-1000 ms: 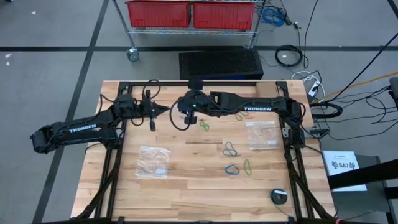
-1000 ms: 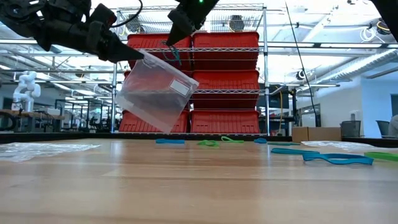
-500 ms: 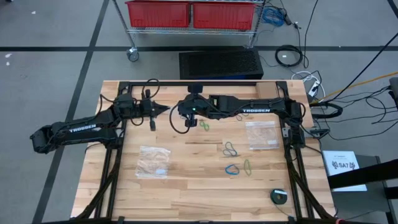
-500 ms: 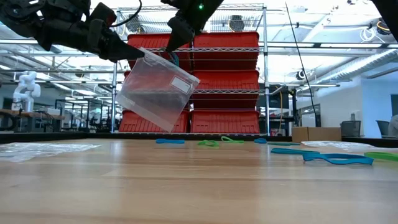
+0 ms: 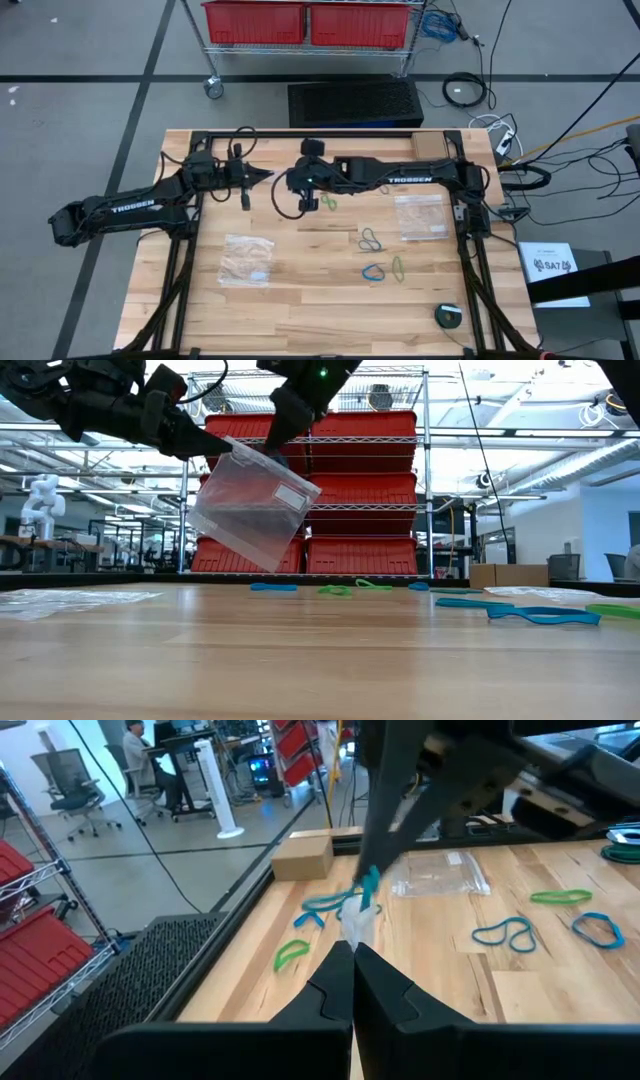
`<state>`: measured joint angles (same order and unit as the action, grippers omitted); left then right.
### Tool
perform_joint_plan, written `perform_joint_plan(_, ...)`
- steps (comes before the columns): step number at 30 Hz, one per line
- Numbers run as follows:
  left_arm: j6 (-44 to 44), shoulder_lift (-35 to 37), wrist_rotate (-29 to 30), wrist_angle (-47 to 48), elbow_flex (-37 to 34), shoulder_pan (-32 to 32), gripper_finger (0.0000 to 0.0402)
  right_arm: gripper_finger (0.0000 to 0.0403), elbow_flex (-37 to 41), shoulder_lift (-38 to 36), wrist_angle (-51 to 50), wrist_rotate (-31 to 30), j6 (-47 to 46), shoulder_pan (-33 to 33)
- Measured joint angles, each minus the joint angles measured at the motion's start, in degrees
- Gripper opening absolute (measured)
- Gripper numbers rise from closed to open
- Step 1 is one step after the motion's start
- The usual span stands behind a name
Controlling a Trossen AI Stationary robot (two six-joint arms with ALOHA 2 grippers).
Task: Sort rubber bands
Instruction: Put the blue rubber band into the top left transparent zip bag
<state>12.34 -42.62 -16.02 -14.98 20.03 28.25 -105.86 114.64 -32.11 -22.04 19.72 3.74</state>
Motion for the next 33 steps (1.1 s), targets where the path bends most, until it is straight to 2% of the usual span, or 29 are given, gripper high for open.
perform_joint_plan(11,0.0,0.0,0.0,0.1,0.0,-0.3,0.0000,0.0000,0.0,2.2,0.8,3.4,-2.5,2.3)
perform_joint_plan(15,0.0,0.0,-0.1,0.1,0.0,-0.3,0.0000,0.0000,0.0,2.2,1.0,8.8,-4.8,3.1)
perform_joint_plan(19,-0.1,0.0,-0.1,0.0,0.0,-0.3,0.0000,0.0002,0.0,2.5,1.5,10.2,-5.6,3.2)
perform_joint_plan(22,-0.1,-0.3,-0.1,0.0,0.0,-0.3,0.0000,0.0022,0.0,2.6,1.3,10.3,-5.6,3.2)
perform_joint_plan(28,-0.2,-2.7,-0.2,-0.5,0.0,-0.3,0.0000,0.0092,-0.1,2.4,1.5,10.3,-5.6,2.9)
perform_joint_plan(33,0.0,-4.7,-0.3,-2.3,0.0,-1.2,0.0000,0.0134,-2.7,2.4,-1.2,10.2,-5.5,2.9)
